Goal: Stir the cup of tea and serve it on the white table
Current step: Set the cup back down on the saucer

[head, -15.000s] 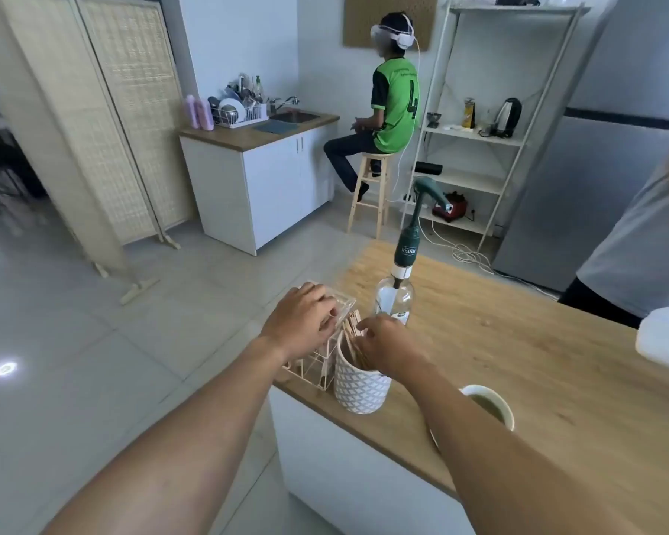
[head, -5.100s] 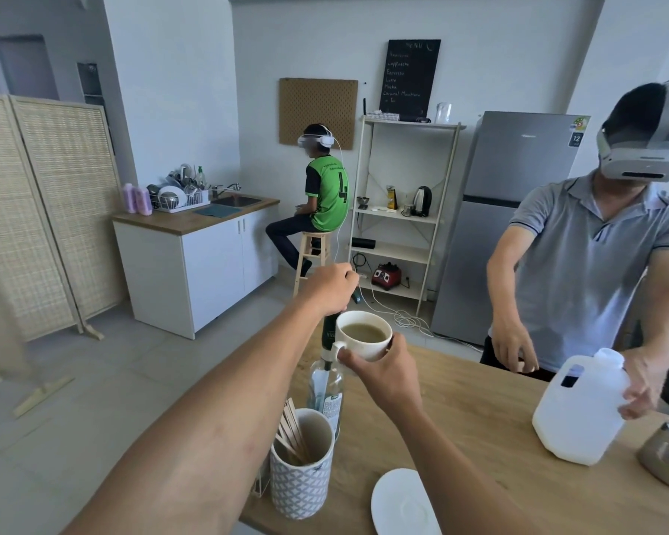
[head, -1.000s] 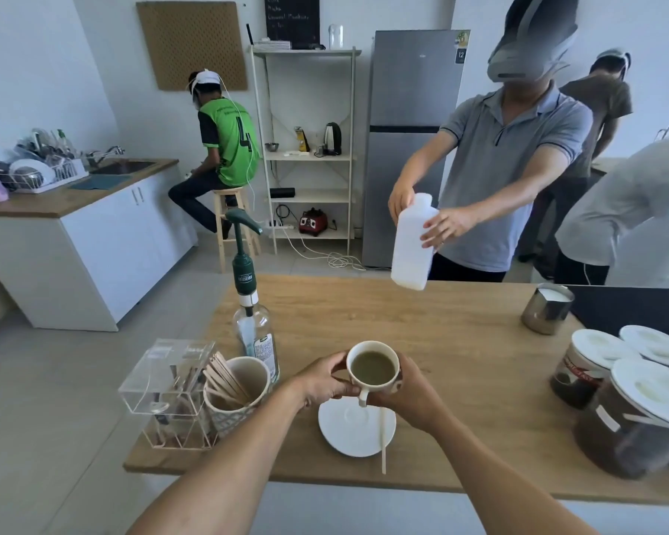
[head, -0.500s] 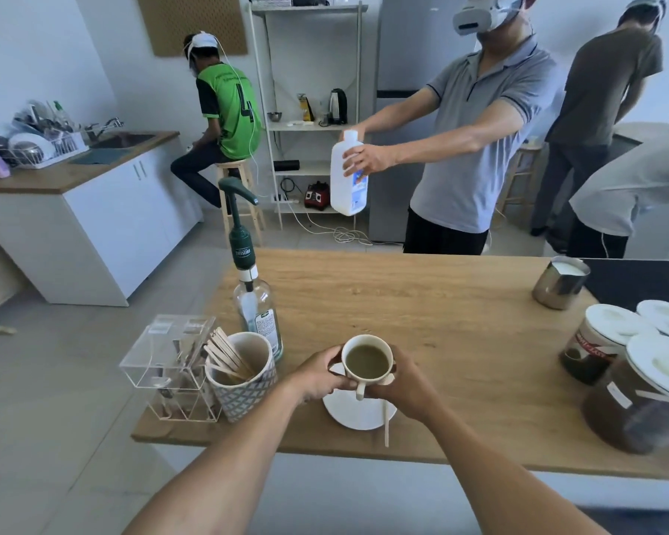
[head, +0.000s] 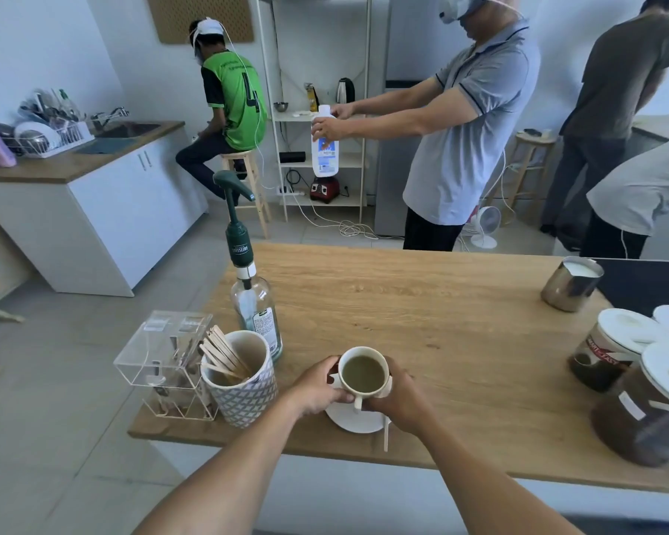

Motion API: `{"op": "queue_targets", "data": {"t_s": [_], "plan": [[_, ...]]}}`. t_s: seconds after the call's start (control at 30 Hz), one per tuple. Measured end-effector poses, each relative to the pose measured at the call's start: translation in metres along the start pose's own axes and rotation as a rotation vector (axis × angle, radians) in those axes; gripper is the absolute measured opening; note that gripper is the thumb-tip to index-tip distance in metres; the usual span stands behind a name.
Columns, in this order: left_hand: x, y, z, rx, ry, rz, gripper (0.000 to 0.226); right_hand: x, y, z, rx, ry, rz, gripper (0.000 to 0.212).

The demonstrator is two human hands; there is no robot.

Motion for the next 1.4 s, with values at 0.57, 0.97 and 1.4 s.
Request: {"op": "queue_targets", "data": {"t_s": [0.57,0.97,1.4], "plan": [[-0.005,-0.003,-0.001,0.079,0.009,0.007,0.072,0.008,-0.007,0.005,-0.095,-0.042,-0.052,0.084],[-0.006,0.004,-0.013,0.079,0.039,0.034,0.083,0.005,-0.001,0.009,-0.276,-0.074,-0.111,0.101],[-0.015,0.001,-0.028,0.171,-0.039,0.220,0.057,-0.037,0.041,0.027,-0.441,-0.054,-0.075,0.045]]}}
Point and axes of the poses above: each hand's wrist, its own x-axis towards the middle knuckle, its own y-axis out of the back of the hand, z = x × y, the point moved 5 cm from there along x, towards the middle knuckle, and after that the axes turned 1 degree about -z, right-handed, at the moved point
